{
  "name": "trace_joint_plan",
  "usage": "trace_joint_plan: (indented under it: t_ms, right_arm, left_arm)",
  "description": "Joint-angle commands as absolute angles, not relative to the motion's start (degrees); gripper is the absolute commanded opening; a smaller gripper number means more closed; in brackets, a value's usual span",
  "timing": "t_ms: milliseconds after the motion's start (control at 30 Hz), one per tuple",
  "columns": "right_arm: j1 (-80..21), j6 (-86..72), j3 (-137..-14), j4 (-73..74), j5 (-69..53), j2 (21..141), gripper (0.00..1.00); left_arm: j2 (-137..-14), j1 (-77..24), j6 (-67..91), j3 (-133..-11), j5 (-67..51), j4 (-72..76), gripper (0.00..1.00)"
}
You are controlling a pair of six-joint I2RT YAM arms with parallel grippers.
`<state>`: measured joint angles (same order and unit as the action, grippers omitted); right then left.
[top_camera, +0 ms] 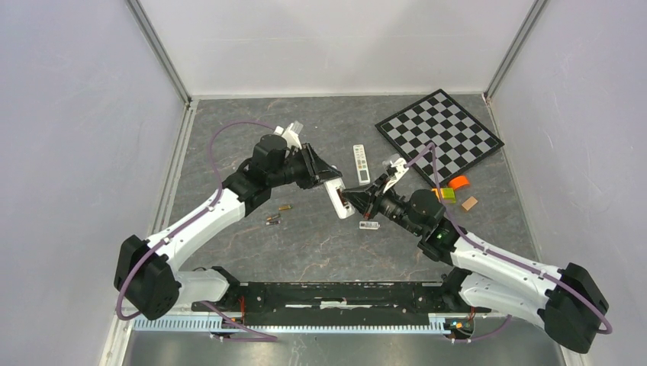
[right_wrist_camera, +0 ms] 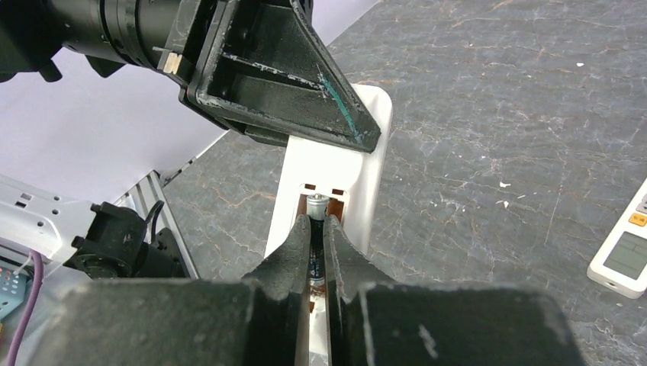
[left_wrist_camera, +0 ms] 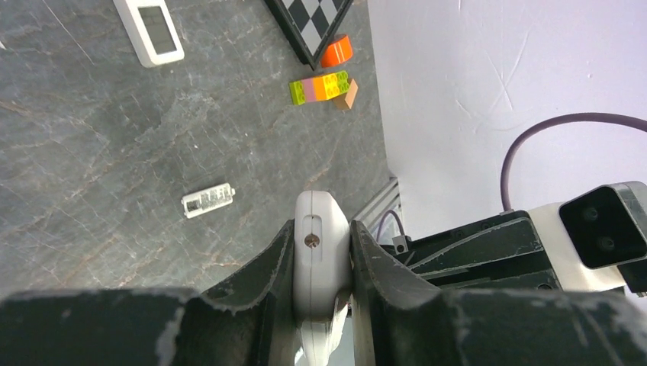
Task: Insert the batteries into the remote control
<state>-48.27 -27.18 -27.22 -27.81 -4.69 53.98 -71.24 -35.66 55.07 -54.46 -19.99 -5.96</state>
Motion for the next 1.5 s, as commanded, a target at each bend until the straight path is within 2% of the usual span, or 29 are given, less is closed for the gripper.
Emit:
trace_joint_plan:
  t_ms: [0,333,633,1000,1333,1467]
  right_arm:
    - [-48.4,-26.4,-27.2,-33.1,-5.7,55.0,0.04]
    - [-48.4,-23.2,-25.8,-34.7,-4.6,56.0,0.05]
    - [-48.3,-22.3,-23.3,-33.3,-9.7,55.3,0.15]
    - [-48.3,-24.5,-28.9,-22.9,-5.5,54.0,0.27]
    - [-48.3,-28.0,-30.2,-19.8,-2.8,53.2,0.33]
    - [-48.3,-28.6,-30.3,-20.1,-2.5,53.7,0.38]
  left_arm:
    - [-71.5,-35.0,59.3,-55.0,-25.0,-2.5,0.02]
    - [-71.2,-34.1,60.3,-54.9,-26.5,-2.0,0.02]
    - [-70.1,-33.3,60.9,-55.7,-26.0,-2.0,0.02]
    - [-69.9,-32.8,59.0,-55.6,-25.0,-3.6,0.02]
    - [-69.8,-32.5,58.3,-55.1,-25.1,-3.9,0.02]
    - [-69.7,-32.5,57.9,-55.1,-25.6,-3.9,0.02]
